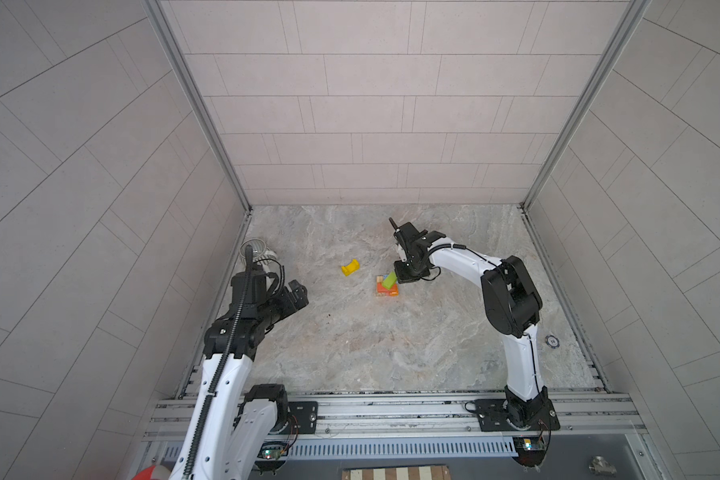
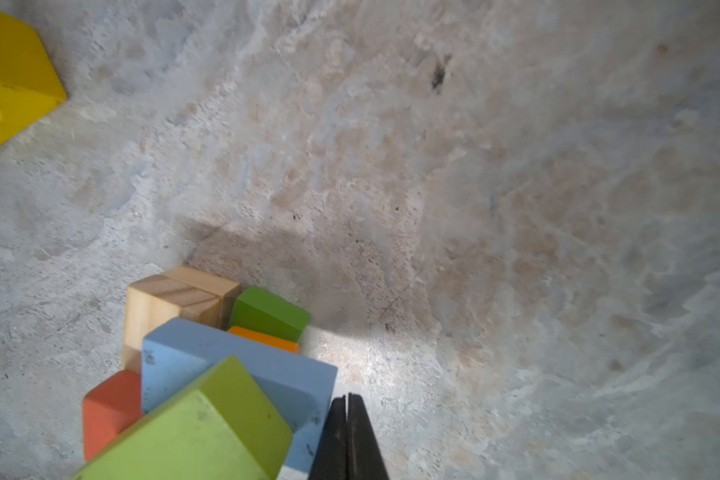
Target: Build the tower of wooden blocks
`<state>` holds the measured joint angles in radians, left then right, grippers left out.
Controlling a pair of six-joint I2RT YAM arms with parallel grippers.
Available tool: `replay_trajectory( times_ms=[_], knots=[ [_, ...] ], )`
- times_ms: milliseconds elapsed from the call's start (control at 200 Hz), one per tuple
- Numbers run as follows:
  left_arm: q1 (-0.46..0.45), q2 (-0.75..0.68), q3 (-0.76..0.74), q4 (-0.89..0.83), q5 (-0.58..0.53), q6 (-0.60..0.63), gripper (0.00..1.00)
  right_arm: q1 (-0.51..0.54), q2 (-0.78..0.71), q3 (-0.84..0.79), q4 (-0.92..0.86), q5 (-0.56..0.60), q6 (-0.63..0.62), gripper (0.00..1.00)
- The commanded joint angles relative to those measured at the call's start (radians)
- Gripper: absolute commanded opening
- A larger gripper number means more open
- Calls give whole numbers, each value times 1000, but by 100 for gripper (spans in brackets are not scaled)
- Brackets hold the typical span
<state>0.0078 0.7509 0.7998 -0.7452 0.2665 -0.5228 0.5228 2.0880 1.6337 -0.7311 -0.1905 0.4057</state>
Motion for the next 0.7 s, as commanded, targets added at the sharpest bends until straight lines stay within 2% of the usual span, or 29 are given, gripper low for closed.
replay_trajectory(
  times_ms=[0, 450, 696],
  knots=[
    [-5, -8, -6, 14, 2, 10, 98, 0, 11, -2, 2, -11, 17, 0],
    [-7, -11, -6, 12, 2, 11, 97, 2, -2, -15, -27, 39, 7, 0],
    [-8, -13, -5, 12, 2, 12, 98, 10, 3, -19, 6, -9, 19, 1]
  ],
)
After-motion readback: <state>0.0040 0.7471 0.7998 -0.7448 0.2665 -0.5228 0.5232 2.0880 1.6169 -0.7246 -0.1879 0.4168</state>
